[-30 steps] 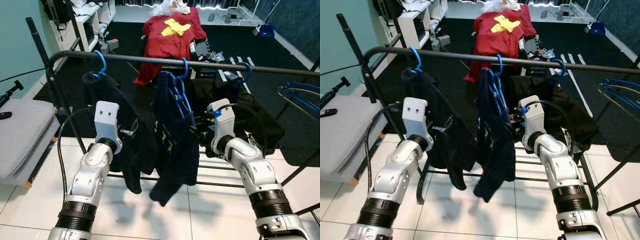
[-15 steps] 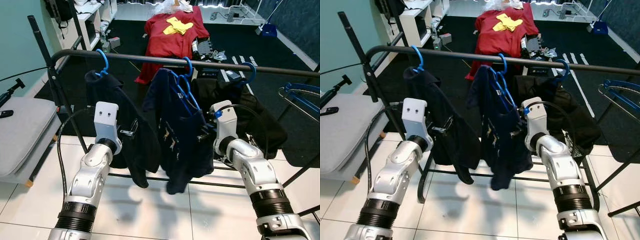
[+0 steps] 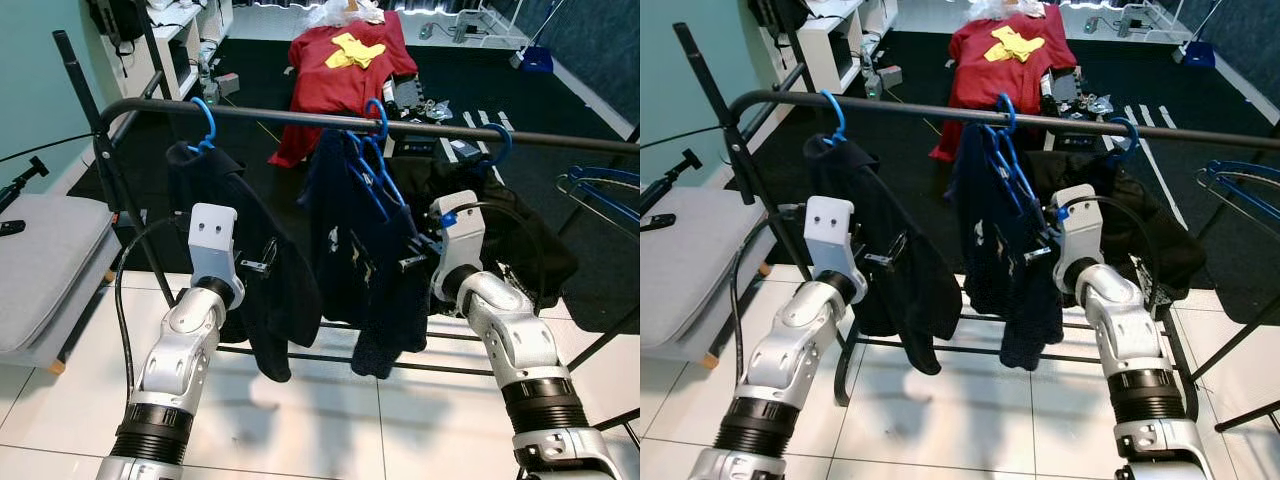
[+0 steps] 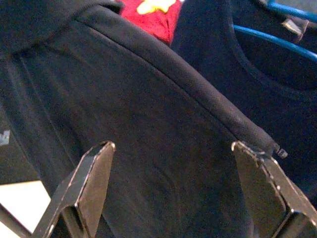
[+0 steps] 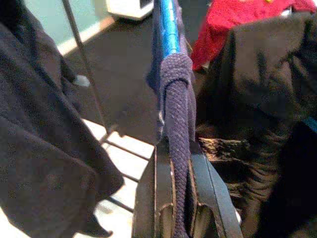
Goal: Hang hanger
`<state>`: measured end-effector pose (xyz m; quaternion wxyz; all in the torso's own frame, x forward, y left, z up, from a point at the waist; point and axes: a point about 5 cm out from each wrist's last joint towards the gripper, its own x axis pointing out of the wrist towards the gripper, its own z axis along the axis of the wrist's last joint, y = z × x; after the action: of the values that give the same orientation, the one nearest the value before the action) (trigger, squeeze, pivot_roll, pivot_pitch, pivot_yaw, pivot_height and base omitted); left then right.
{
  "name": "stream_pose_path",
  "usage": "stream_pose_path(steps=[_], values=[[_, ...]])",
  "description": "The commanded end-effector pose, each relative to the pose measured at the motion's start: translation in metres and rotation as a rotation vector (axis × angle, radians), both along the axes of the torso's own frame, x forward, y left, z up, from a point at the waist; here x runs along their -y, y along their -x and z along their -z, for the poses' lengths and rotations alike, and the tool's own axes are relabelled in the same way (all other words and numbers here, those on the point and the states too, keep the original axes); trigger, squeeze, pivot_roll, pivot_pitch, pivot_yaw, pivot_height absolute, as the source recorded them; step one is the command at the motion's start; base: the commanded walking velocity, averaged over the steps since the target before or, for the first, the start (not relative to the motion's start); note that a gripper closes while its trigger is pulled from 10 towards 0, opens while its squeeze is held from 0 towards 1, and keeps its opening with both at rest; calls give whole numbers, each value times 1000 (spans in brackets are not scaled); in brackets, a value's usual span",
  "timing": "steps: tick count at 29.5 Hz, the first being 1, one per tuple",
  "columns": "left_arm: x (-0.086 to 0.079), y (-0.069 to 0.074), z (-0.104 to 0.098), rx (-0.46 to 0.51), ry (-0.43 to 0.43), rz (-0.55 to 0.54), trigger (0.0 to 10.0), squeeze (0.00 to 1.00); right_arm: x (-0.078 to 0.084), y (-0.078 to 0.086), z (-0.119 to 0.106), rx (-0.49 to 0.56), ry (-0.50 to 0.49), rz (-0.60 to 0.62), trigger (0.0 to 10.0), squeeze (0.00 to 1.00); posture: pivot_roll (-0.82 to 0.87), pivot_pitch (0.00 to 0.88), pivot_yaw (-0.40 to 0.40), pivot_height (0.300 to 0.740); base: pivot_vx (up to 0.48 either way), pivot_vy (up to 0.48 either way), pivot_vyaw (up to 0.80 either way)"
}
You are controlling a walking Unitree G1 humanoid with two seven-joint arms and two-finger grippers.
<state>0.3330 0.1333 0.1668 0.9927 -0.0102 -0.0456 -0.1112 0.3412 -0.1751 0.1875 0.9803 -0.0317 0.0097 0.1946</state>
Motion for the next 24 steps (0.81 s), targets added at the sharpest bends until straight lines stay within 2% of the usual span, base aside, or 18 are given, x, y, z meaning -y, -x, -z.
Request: stream_pose_path(steps=[1, 2, 9, 11, 13, 17, 21, 24], values=[[-1, 3, 9, -28, -5, -7, 10000, 0, -7, 11, -23, 117, -55, -98, 0, 0, -25, 128, -44, 740, 0, 0, 0], [-4, 4, 11, -35, -10, -13, 10000, 0, -8, 20, -22, 118, -69, -147, 0, 0, -25, 128, -44, 740, 0, 0, 0], [-12, 6, 16, -50, -20, -23, 10000, 0, 0, 41, -19, 98, -80, -201, 0, 0, -38, 129, -43, 740, 0, 0, 0], [-15, 6, 17, -53, -23, -27, 10000, 0, 5, 47, -18, 94, -85, -210, 0, 0, -43, 129, -41, 740, 0, 0, 0], [-22, 4, 17, -55, -28, -35, 10000, 0, 17, 58, -17, 86, -97, -200, 0, 0, -51, 129, -39, 740, 0, 0, 0], [-27, 3, 15, -50, -29, -39, 10000, 0, 28, 67, -14, 76, -112, -174, 0, 0, -53, 130, -38, 740, 0, 0, 0], [-34, 1, 10, -26, -11, -7, 10000, 0, 42, 88, -3, 26, -201, -170, 0, 0, -64, 132, -34, 740, 0, 0, 0], [-37, 1, 7, -23, 14, 31, 10000, 0, 42, 98, 0, 2, -235, -212, 0, 0, -67, 132, -34, 740, 0, 0, 0]])
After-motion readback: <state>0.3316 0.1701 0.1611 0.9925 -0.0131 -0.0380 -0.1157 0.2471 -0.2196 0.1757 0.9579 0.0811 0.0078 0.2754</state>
